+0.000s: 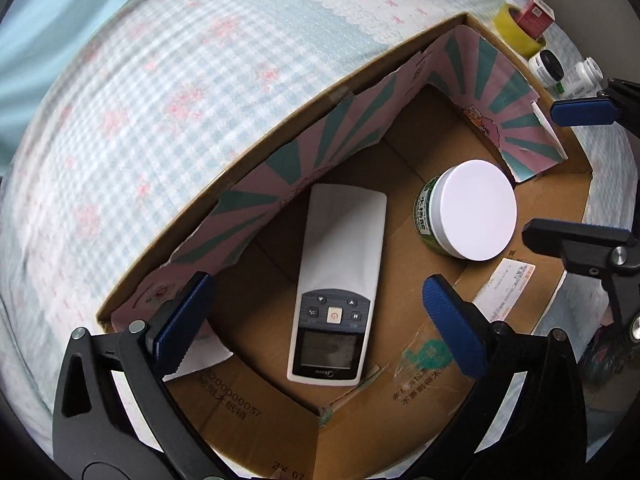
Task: Organize rigid objects
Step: 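Open both tools to release the remote and jar inside the box, then move both tools back toward the tape roll and remaining items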
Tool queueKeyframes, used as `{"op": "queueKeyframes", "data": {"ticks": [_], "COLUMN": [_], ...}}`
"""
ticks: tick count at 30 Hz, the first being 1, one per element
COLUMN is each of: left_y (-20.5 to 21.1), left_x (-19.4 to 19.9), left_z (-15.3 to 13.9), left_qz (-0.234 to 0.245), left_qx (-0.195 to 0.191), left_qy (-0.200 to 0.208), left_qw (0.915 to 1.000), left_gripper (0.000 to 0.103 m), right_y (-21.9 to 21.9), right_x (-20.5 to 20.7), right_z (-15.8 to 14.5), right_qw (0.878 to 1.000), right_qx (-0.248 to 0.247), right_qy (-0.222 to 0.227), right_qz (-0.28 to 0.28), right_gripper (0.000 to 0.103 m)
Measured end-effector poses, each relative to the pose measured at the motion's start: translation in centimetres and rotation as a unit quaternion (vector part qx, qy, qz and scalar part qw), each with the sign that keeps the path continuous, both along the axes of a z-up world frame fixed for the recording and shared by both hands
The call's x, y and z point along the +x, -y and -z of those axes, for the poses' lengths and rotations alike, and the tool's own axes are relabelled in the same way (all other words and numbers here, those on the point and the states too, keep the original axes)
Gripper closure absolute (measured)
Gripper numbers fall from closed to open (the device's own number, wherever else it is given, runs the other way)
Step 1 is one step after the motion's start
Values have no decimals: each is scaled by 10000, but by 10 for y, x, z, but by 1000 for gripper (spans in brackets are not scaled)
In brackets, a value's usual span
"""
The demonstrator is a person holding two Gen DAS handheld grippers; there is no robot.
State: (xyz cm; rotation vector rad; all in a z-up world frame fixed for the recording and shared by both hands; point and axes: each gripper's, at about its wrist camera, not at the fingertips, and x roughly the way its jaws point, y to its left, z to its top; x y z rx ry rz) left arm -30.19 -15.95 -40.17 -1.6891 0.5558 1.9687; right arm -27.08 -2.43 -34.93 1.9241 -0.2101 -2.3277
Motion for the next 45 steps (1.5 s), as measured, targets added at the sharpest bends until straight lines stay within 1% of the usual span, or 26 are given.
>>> {"op": "queueKeyframes", "data": {"ticks": [2, 3, 4, 7, 8, 10, 11, 15, 18, 21, 23, 27, 30, 35, 40, 42, 45], "left_y": [5, 7, 8, 14, 18, 23, 26, 35, 45, 52, 55, 53, 46, 20, -10, -23, -44], "left_x": [0, 1, 0, -3, -2, -1, 2, 15, 31, 48, 61, 86, 104, 129, 143, 145, 148], "left_z": [-3, -4, -7, -18, -21, -30, -36, -61, -87, -114, -133, -171, -197, -225, -240, -244, -250], "left_qz": [-103, -136, -148, -157, -175, -260, -316, -476, -578, -692, -803, -1073, -1218, -1230, -1150, -1131, -1059], "left_qx": [54, 77, 85, 21, 59, 216, 231, 80, 166, 336, 392, 560, 889, 1184, 1451, 1457, 1437], "left_qy": [36, 55, 55, -62, -81, -88, -115, -442, -613, -732, -884, -1195, -1316, -1467, -1481, -1479, -1582], "left_qw": [9999, 9999, 9998, 9999, 9998, 9994, 9992, 9979, 9963, 9943, 9921, 9854, 9798, 9743, 9715, 9716, 9711], "left_gripper": [0, 0, 0, 0, 0, 0, 0, 0, 0, 0, 0, 0, 0, 0, 0, 0, 0], "right_y": [0, -4, -6, -6, -1, 1, 4, 14, 23, 21, 15, -4, -25, -64, -103, -118, -141], "right_x": [3, -5, -4, 0, 0, 4, 5, 13, 23, 36, 48, 75, 99, 140, 174, 185, 197], "right_z": [-4, -4, -3, -6, -1, -6, -9, -31, -53, -78, -98, -135, -158, -185, -196, -195, -189], "right_qw": [9999, 9999, 9999, 9994, 9993, 9990, 9988, 9975, 9951, 9958, 9955, 9925, 9881, 9798, 9741, 9727, 9718], "right_qx": [92, 129, 157, 333, 338, 406, 462, 682, 901, 789, 741, 695, 794, 993, 1096, 1121, 1031], "right_qy": [-35, -16, -3, 100, 170, 163, 128, -11, -219, -419, -584, -836, -982, -1192, -1318, -1327, -1355], "right_qz": [-45, -64, -70, -22, 14, 50, 19, -208, -333, -184, 42, 552, 879, 1264, 1474, 1538, 1631], "right_gripper": [0, 0, 0, 0, 0, 0, 0, 0, 0, 0, 0, 0, 0, 0, 0, 0, 0]}}
